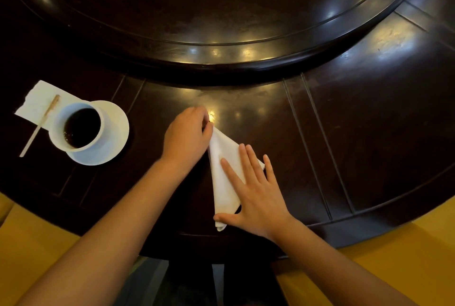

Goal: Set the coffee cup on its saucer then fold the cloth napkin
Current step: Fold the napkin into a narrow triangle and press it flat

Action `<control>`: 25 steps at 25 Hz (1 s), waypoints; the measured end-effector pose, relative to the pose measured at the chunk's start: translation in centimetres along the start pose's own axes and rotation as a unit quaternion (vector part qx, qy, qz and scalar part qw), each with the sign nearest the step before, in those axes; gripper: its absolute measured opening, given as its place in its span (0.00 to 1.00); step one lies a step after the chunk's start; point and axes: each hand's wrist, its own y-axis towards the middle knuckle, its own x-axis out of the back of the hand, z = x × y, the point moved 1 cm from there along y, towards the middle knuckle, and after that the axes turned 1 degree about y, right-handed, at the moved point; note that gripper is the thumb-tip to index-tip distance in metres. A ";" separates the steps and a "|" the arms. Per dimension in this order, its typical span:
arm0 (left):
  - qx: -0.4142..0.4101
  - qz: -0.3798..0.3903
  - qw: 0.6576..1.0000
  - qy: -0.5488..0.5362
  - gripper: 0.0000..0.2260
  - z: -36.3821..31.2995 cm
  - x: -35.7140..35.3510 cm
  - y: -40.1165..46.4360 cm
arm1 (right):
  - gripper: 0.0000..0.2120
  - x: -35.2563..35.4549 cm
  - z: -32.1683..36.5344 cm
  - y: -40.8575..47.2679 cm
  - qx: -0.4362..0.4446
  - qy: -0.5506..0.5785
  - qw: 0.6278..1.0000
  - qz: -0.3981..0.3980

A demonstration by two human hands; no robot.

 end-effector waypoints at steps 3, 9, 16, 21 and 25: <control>-0.089 -0.075 0.990 0.074 0.19 -1.4 -2.4 -3.1 | 0.33 0.8 -1.1 -0.6 -0.034 0.027 0.997 -0.058; -0.065 0.037 0.978 0.192 0.27 -1.7 -7.9 -5.6 | 0.27 0.4 -2.9 -1.2 -0.021 -0.035 0.998 -0.051; -0.093 0.036 0.972 0.212 0.28 -1.4 -8.6 -10.4 | 0.27 -0.3 -3.1 -1.3 -0.027 -0.049 0.997 -0.048; -0.105 0.043 0.974 0.197 0.26 -0.6 -8.5 -13.5 | 0.28 0.2 -3.1 -1.2 -0.028 -0.057 0.997 -0.038; -0.207 0.076 0.956 0.191 0.24 2.2 -6.3 -12.9 | 0.30 -0.2 -1.8 -2.9 -0.044 -0.033 0.998 -0.037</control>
